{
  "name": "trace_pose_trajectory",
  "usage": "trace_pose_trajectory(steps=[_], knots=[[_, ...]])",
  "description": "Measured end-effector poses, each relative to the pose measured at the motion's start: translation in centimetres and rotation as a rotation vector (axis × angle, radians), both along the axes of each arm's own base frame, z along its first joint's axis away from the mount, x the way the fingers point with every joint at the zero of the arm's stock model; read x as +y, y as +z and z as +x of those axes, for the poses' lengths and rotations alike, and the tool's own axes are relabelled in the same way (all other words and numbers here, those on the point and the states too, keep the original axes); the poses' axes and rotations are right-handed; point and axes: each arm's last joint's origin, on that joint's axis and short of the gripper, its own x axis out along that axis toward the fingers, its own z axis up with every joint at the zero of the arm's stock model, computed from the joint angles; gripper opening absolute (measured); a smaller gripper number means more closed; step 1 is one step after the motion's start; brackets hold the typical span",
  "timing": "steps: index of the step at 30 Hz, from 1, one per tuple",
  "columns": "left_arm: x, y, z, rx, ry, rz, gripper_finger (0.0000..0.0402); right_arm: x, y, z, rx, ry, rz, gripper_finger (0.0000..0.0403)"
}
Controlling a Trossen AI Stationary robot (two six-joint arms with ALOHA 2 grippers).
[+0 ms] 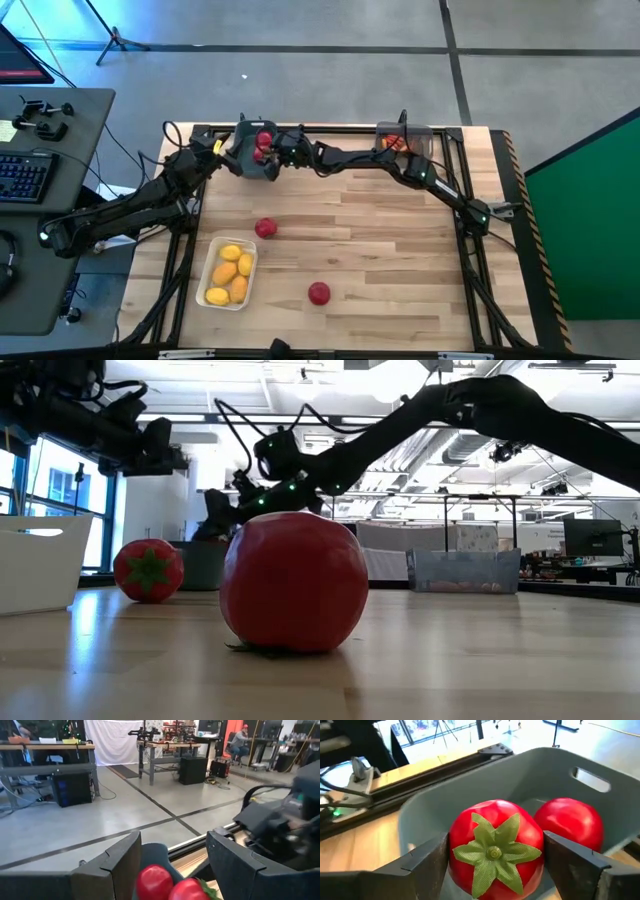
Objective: Sort produce into baskets
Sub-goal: Put the red tomato into the green bin
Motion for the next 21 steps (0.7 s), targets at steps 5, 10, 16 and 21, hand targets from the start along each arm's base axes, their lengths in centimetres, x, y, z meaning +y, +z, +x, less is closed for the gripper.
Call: trace_pose_trajectory(steps=[5, 10, 16, 21], knots=[[0.0, -0.2, 0.0, 0.037, -0.002, -0.005, 0.0209, 0.5, 2.4, -0.3, -0.001, -0.014, -0.009, 0.027], [0.0, -0.2, 0.0, 0.083, -0.006, 0.028, 0.0209, 0.5, 3.5, -0.5, -0.014, -0.036, -0.023, 0.023], [0.0, -0.3, 0.0, 0.09, -0.006, 0.023, 0.0209, 0.5, 3.3, -0.5, -0.024, -0.047, 0.007, 0.0227], [0.0, -0.3, 0.0, 0.09, -0.006, 0.027, 0.0209, 0.6, 3.3, -0.5, -0.038, -0.047, 0.07, 0.028]])
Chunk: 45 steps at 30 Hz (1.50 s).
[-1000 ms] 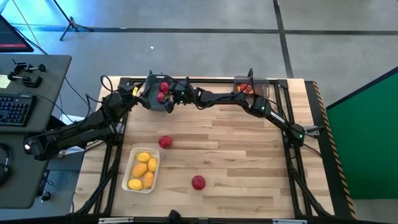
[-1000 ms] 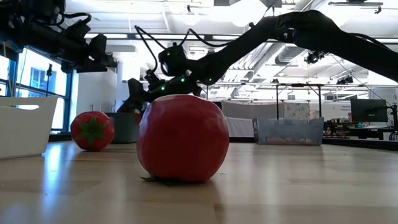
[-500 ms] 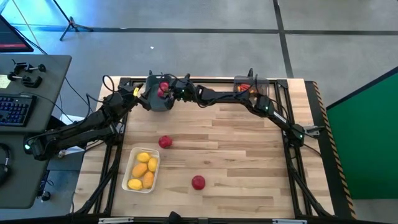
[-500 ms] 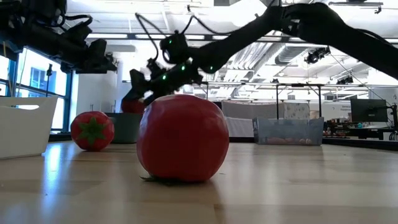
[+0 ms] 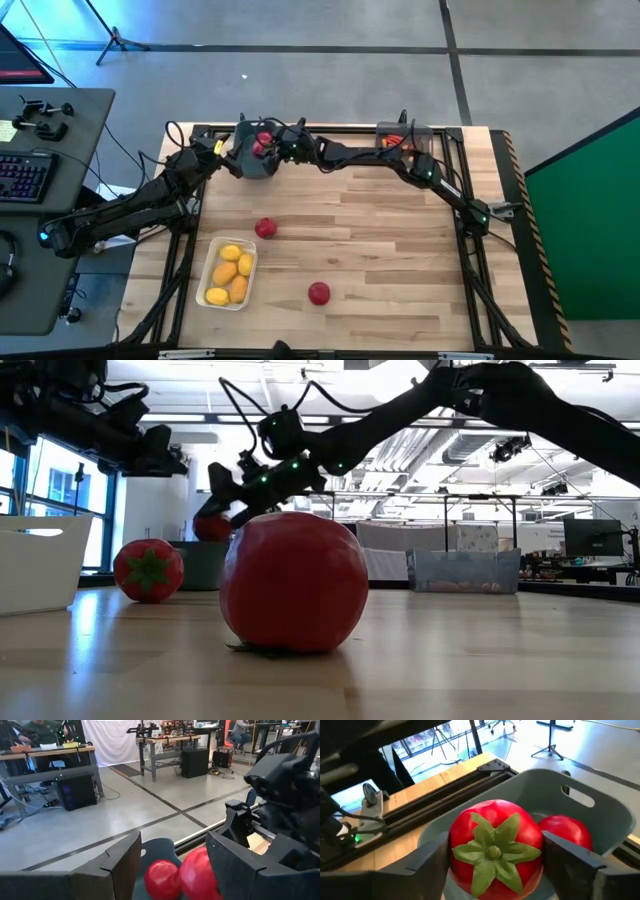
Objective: Sort produce into baskets
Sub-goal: Put the red tomato into the green bin
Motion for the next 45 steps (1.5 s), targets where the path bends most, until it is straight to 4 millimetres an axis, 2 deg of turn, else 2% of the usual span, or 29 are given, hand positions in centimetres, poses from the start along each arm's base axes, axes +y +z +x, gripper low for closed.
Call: trace_pose_trajectory(steps=[3, 6, 14, 17, 20, 24, 26, 30, 34, 37, 41, 45], knots=[[0.0, 0.0, 0.0, 0.005, -0.001, 0.004, 0.0209, 0.0, -0.3, -0.1, 0.013, -0.016, 0.046, 0.0315], [0.0, 0.0, 0.0, 0.005, -0.001, 0.004, 0.0209, 0.0, -0.2, -0.1, 0.01, -0.012, 0.037, 0.0333], [0.0, 0.0, 0.0, 0.006, -0.002, 0.004, 0.0209, 0.1, 0.2, -0.3, 0.035, 0.005, 0.023, 0.0323], [0.0, 0.0, 0.0, 0.006, -0.002, 0.005, 0.0209, 0.2, 1.8, -1.0, 0.105, -0.022, -0.037, 0.0283], [0.0, 0.0, 0.0, 0.006, -0.002, 0.004, 0.0209, 0.9, 3.0, -1.5, 0.172, -0.107, -0.112, 0.0201], [0.0, 0.0, 0.0, -0.004, -0.017, -0.005, 0.0209, 3.4, 0.6, -1.1, 0.202, -0.068, -0.15, 0.0053], [0.0, 0.0, 0.1, -0.008, -0.025, -0.008, 0.0209, 4.9, -0.6, -1.0, 0.183, -0.043, -0.158, 0.0015], [-0.1, -0.2, 0.1, 0.004, -0.053, -0.022, 0.0209, 7.3, -1.4, -2.3, 0.136, -0.061, -0.123, 0.0027], [-0.2, -0.4, 0.2, 0.021, -0.1, -0.043, 0.0209, 9.5, -2.4, -5.0, 0.117, -0.056, -0.076, 0.0005], [-0.2, -0.7, 0.5, 0.031, -0.158, -0.061, 0.0209, 11.3, -2.1, -7.3, 0.07, -0.038, -0.052, 0.0007], [-0.4, -1.0, 1.0, 0.055, -0.292, -0.085, 0.0209, 13.5, -1.8, -10.4, 0.093, -0.037, -0.053, 0.0001], [-0.9, -1.5, 1.9, 0.073, -0.499, -0.142, 0.0207, 15.7, -1.1, -12.6, 0.111, -0.01, -0.065, 0.0001]])
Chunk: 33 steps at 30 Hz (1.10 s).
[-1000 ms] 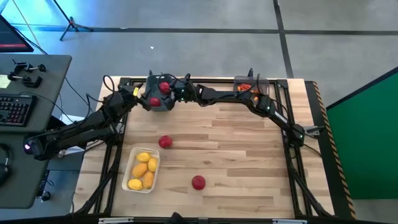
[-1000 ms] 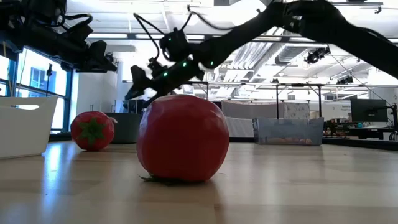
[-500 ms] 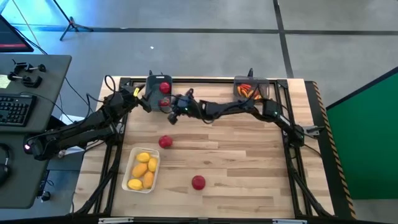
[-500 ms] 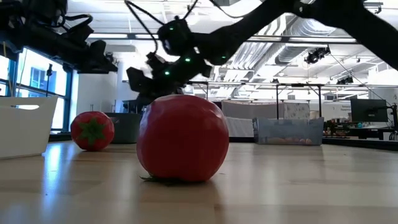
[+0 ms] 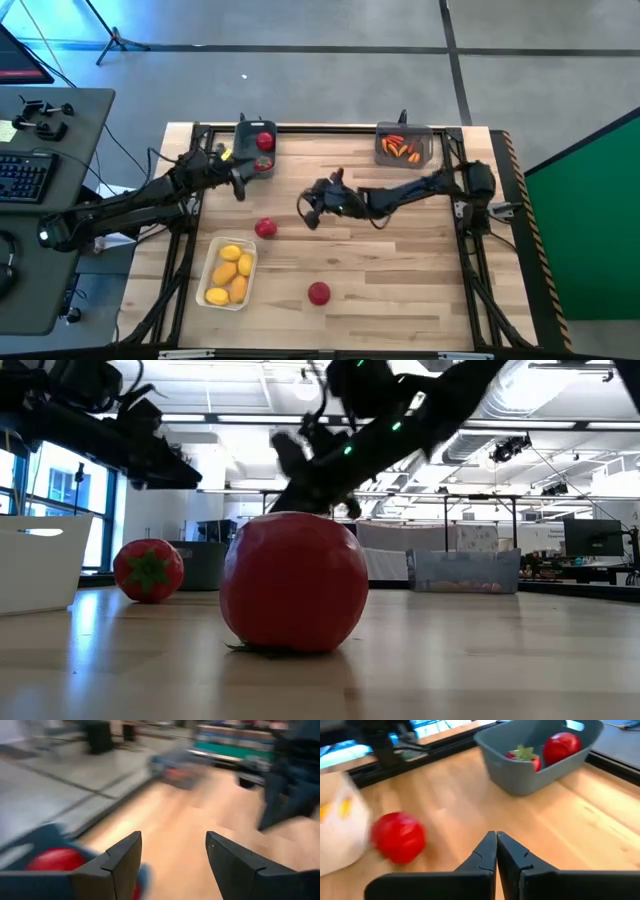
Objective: Sort produce into baskets
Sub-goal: Put the red tomato into the green bin
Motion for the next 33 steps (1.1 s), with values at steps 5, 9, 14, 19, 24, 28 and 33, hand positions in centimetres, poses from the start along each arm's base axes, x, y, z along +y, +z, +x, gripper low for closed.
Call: trace_pose_trajectory(steps=[5, 9, 14, 19, 24, 28, 33], knots=[[-1.4, -0.6, 1.2, 0.03, -0.243, -0.066, 0.0184, 1.9, 0.1, -1.9, 0.033, -0.031, -0.05, 0.0], [-2.8, -0.8, 2.1, 0.099, -0.356, -0.105, 0.016, 2.4, -0.2, -2.3, 0.049, -0.047, -0.072, 0.0], [-4.3, -0.8, 3.6, 0.179, -0.393, -0.176, 0.0162, 2.4, -0.6, -2.5, 0.086, -0.048, -0.068, 0.0], [-5.7, -0.3, 5.0, 0.364, -0.397, -0.269, 0.0201, 2.5, -0.6, -2.5, 0.098, 0.004, -0.072, 0.0], [-7.1, 0.8, 6.4, 0.585, -0.365, -0.407, 0.0249, 2.6, -0.6, -2.4, 0.109, 0.048, -0.08, 0.0], [-7.9, 1.2, 7.8, 0.708, -0.342, -0.415, 0.0283, 2.7, -0.7, -2.4, 0.115, 0.095, -0.076, 0.0], [-8.4, 1.3, 9.9, 0.82, -0.327, -0.414, 0.0312, 2.8, -0.7, -2.4, 0.126, 0.118, -0.09, 0.0]])
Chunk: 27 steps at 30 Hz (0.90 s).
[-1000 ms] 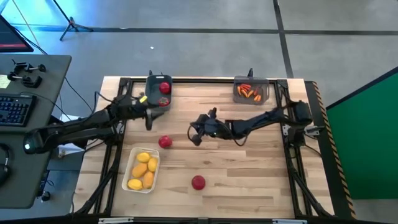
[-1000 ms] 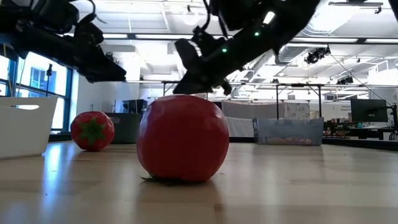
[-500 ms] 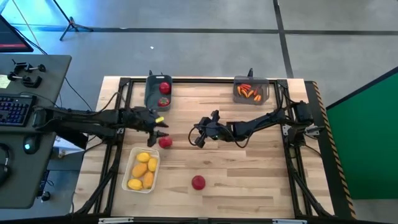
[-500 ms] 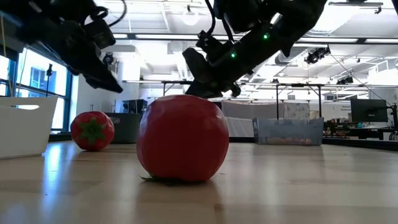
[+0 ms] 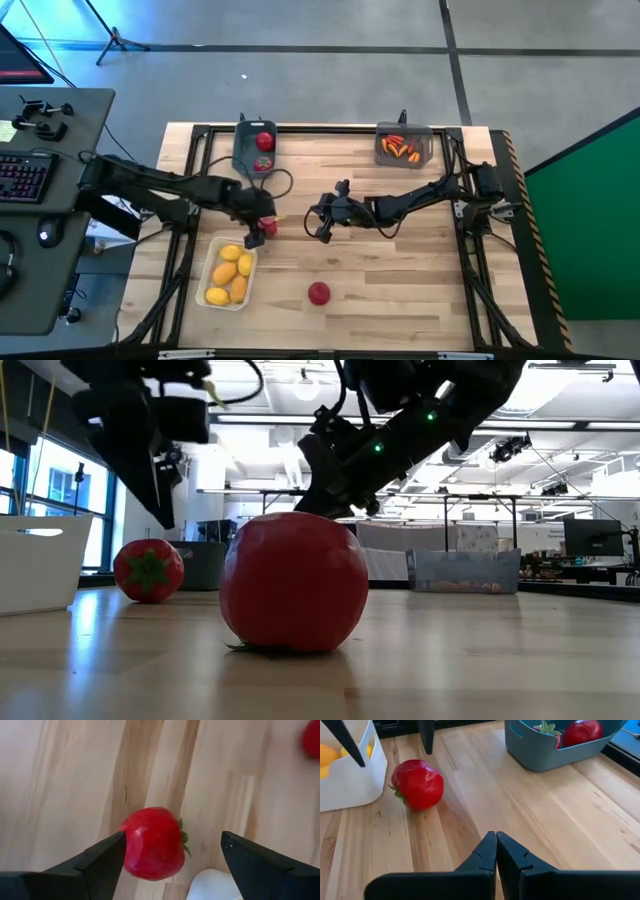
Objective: Sort produce into baskets
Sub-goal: Put the red tomato into the green bin
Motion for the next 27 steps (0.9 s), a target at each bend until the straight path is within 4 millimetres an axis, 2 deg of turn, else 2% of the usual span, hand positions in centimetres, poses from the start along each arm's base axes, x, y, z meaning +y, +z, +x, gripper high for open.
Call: trace_pose_trajectory(steps=[10, 27], knots=[[0.0, -2.2, 1.1, 0.201, -0.016, 0.036, 0.032, 0.0, 0.0, 0.0, 0.007, 0.012, -0.02, 0.0], [0.1, -2.5, 1.2, 0.215, 0.004, 0.049, 0.032, -0.3, 0.0, 0.0, 0.016, 0.024, -0.047, 0.0]])
